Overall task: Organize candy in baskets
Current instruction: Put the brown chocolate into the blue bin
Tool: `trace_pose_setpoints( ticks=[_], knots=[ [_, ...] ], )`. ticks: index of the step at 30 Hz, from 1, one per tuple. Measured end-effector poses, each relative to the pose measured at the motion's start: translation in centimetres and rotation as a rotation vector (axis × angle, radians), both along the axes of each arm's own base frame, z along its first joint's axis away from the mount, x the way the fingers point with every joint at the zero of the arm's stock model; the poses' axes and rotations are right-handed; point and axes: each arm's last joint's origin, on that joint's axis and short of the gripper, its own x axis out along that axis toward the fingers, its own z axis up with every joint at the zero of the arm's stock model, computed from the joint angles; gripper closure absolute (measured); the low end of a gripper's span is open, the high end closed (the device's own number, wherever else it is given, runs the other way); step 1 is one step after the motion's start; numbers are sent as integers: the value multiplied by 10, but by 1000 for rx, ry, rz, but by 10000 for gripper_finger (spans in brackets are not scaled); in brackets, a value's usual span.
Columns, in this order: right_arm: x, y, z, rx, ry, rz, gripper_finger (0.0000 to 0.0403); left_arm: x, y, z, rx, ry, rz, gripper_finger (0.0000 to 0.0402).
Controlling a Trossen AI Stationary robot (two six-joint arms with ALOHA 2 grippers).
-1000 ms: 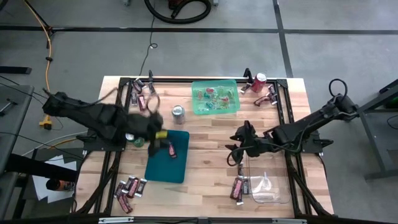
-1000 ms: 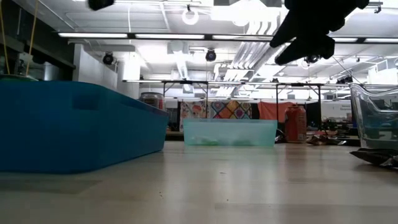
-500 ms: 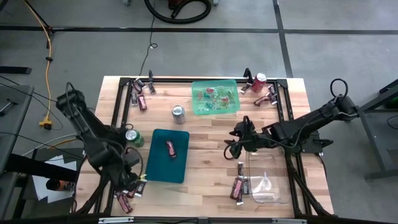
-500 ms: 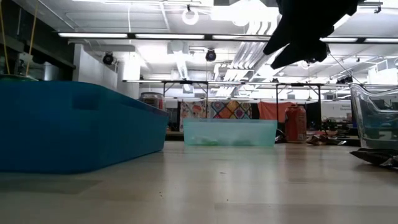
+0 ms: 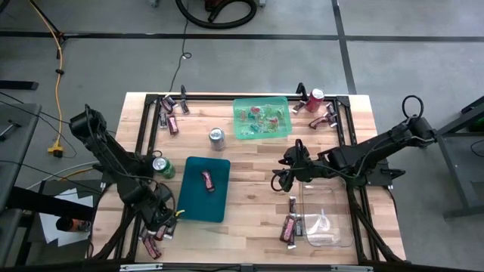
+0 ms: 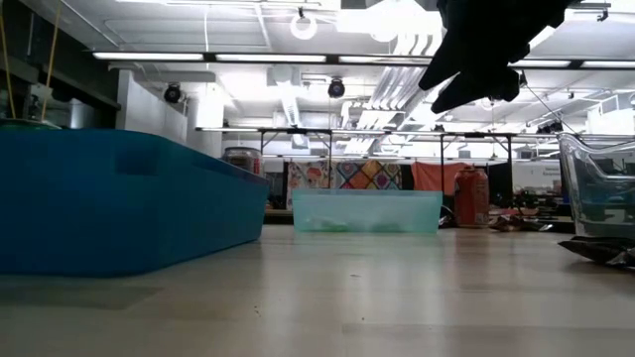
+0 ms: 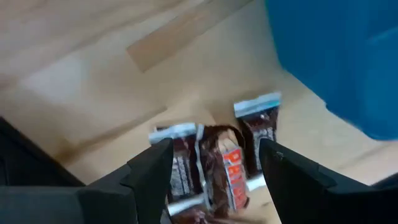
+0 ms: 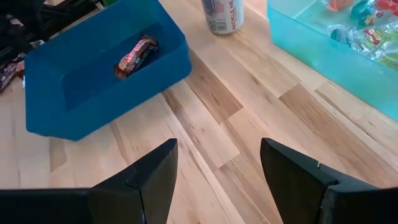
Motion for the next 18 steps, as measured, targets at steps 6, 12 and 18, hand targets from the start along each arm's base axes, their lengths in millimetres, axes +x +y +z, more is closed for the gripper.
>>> trace_pose_setpoints(
  ticks=[6, 12, 18],
  knots=[
    [0, 0, 0, 3, 1, 1, 178, 1, 2, -4, -8, -9, -16, 177],
    [0, 0, 0, 19, -4, -13, 178, 1, 0, -10, -31, 6, -7, 177],
    [0, 0, 0, 18, -4, -12, 178, 5, -5, -21, -31, 41, -41, 203]
  ],
)
